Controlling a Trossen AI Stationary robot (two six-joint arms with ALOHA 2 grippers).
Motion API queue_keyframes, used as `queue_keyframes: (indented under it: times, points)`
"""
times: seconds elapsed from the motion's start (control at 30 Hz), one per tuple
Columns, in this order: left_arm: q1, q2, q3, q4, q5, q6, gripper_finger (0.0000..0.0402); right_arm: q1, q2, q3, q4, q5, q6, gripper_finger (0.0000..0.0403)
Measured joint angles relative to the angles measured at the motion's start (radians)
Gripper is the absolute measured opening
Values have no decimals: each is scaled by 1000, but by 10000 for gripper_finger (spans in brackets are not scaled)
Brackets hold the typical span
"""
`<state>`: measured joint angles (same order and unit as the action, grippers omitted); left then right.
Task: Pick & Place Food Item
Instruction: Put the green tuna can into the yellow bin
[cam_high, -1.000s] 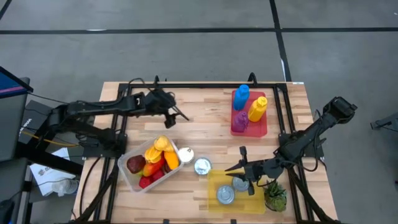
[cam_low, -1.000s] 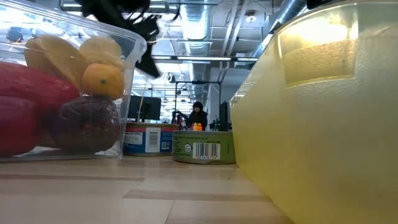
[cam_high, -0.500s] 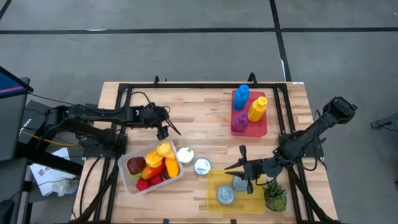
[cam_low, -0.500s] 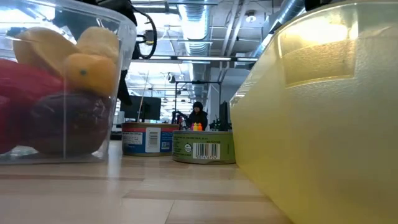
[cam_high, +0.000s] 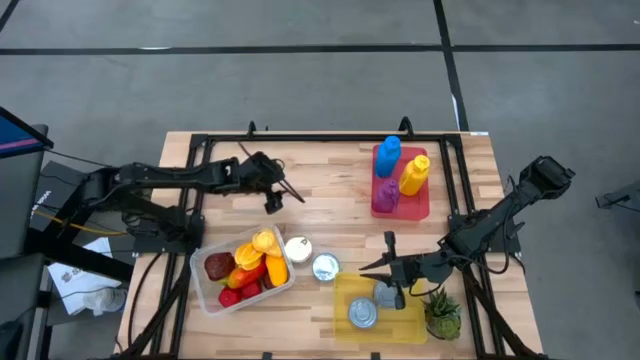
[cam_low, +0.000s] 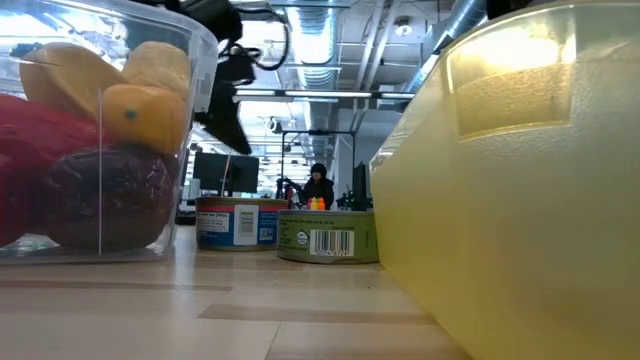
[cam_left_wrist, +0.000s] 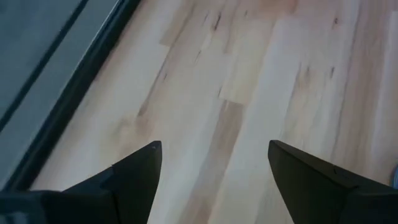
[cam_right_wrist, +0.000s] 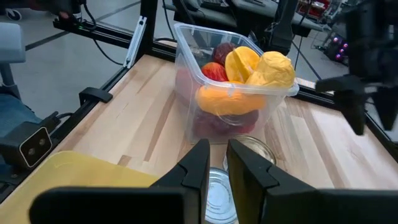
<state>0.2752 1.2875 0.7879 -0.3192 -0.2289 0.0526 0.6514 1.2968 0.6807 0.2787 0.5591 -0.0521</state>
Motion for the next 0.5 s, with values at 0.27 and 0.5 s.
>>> queue_keyframes:
  times: [0.27,0.5]
  points:
    - [-91,164,169,-4,89,98,284,0,0,0,11,0,0,48]
    - [-299,275,274,12,193,126,284,0,0,0,11,0,0,48]
